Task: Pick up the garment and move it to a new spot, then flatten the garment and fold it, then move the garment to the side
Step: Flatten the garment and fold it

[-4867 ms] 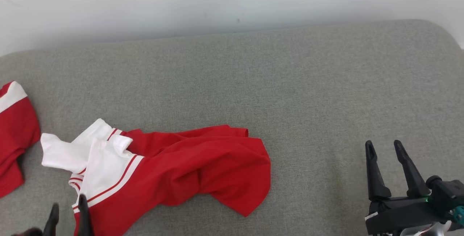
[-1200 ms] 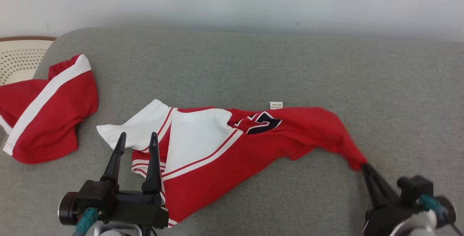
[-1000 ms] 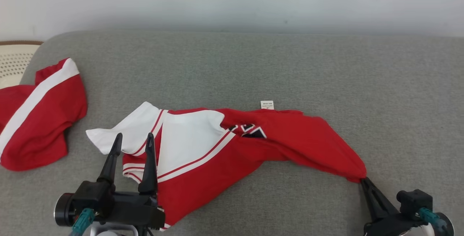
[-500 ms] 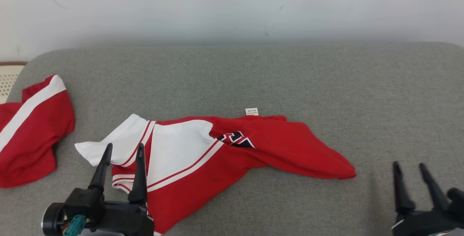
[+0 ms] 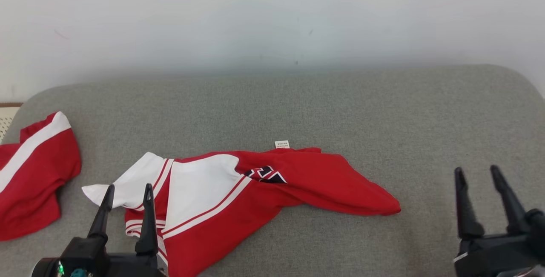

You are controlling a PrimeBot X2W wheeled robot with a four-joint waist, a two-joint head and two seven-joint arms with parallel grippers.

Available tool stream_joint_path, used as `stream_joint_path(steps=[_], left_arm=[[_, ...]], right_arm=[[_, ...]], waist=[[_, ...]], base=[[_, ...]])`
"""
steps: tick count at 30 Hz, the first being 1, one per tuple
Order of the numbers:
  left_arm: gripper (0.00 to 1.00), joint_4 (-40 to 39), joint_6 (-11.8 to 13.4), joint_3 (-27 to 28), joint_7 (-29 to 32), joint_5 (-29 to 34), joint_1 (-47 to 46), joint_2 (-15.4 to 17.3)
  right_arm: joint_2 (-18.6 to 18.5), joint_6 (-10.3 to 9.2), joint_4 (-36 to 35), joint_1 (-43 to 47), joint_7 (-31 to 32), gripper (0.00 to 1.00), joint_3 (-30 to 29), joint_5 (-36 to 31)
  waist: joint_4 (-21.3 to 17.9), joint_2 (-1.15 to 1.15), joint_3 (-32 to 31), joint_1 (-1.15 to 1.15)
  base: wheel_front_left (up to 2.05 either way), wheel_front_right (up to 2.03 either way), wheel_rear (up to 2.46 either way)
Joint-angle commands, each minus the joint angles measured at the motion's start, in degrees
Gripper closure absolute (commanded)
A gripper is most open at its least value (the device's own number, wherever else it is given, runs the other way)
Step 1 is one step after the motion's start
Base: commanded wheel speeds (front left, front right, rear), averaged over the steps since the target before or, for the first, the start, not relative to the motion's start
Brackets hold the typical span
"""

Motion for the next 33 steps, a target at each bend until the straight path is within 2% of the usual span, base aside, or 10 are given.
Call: stream_joint_path(steps=[1, 7, 25, 29, 33], left_arm=[[0.00, -0.15, 0.31, 0.02, 0.33, 0.30, 1.40, 0.52], [0.00, -0.29, 1.01, -0.16, 0.99, 0.05, 3.65, 0.89], [0.00, 2.60, 0.19, 0.03, -0.23, -2.14, 3.38, 0.88], [0.00, 2.89, -0.57, -0.65, 0.45, -2.40, 2.57, 1.03], [0.00, 3.40, -3.25, -2.71, 3.65, -3.46, 0.39, 0.97]], right_arm=[[0.42, 0.03, -0.83, 1.61, 0.78, 0.00, 0.88, -0.42], [1.15, 0.03, -2.88, 5.44, 3.16, 0.00, 3.75, -1.57], [2.73, 0.03, -5.16, 9.17, 4.48, 0.00, 3.45, -1.91], [2.92, 0.03, -5.35, 8.92, 4.53, 0.00, 3.54, -2.02], [3.16, 0.03, -5.48, 8.55, 4.45, 0.00, 3.81, -2.00]], waist=[[-0.08, 0.00, -0.97, 0.01], [-0.01, 0.00, -1.93, 0.01], [0.49, 0.00, -2.31, 0.01], [0.72, 0.00, -2.15, 0.01], [0.76, 0.00, -1.74, 0.01]], base=[[0.00, 0.00, 0.00], [0.00, 0.00, 0.00], [0.00, 0.00, 0.00], [0.00, 0.00, 0.00], [0.00, 0.00, 0.00]])
